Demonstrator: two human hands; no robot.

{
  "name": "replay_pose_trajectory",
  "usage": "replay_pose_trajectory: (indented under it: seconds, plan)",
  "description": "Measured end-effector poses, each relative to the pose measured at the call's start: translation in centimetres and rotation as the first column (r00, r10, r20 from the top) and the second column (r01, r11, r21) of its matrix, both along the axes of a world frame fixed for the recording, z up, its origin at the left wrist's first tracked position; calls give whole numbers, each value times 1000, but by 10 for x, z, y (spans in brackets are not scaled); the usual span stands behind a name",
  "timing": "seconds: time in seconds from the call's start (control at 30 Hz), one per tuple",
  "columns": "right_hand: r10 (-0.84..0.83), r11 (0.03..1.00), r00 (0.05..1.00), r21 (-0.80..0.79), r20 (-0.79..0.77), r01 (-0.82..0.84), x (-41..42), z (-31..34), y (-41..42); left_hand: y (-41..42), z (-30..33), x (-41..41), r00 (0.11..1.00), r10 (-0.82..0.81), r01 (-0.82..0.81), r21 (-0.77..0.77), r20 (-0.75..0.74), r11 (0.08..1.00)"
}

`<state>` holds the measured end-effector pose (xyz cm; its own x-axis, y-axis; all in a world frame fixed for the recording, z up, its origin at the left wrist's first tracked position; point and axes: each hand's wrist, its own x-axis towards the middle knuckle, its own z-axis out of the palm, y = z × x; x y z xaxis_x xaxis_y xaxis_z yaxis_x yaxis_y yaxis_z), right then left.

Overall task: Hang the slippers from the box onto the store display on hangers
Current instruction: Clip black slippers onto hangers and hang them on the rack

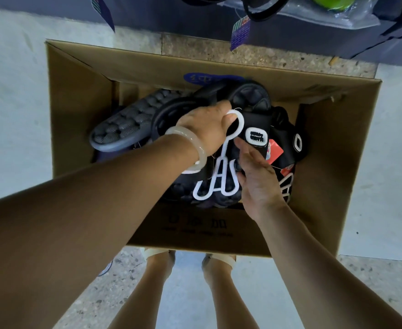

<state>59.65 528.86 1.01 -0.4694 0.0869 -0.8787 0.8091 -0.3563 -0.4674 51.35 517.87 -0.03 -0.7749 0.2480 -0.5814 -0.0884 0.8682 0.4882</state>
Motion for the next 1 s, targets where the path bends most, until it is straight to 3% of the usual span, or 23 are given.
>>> replay_pose_trajectory:
  seconds: [0.13,0.2,0.3,0.4,0.47,0.53,0.57,0.73,0.83,0.9,1.0]
  plan:
    - [37,995,999,91,-36,-34,6,8,-5,-7,-4,1,952,299,-300,-6,-63,954]
    - [100,987,994,126,-37,-95,18,8,0,-15,-5,-3,922,380,-377,54,-74,925]
    - [334,940,941,60,48,-336,21,13,13,-24,-1,-4,956,280,-269,118,-84,956]
    - [603,795,776,-49,185,-605,6,26,29,-32,1,-4,976,200,-186,145,-88,972]
    - [622,737,765,202,169,-644,-12,33,33,-36,-1,-5,979,190,-176,159,-78,972]
    - [629,655,775,497,58,-569,-34,28,28,-38,-3,-6,980,184,-170,163,-73,972]
    - [664,623,747,552,1,-554,-45,23,21,-38,-3,-7,981,178,-164,166,-78,972]
    - [826,486,560,588,-68,-646,-85,-4,-9,-42,-1,-4,980,189,-173,215,-55,961]
    - [859,452,505,589,-85,-670,-88,-8,-20,-44,1,-2,985,174,-165,216,-20,962]
    - [839,486,537,573,-93,-660,-86,-11,-24,-44,3,1,987,153,-142,186,-44,972]
    - [647,721,753,413,-116,-556,-90,-13,-23,-45,7,11,939,187,-184,37,-288,982]
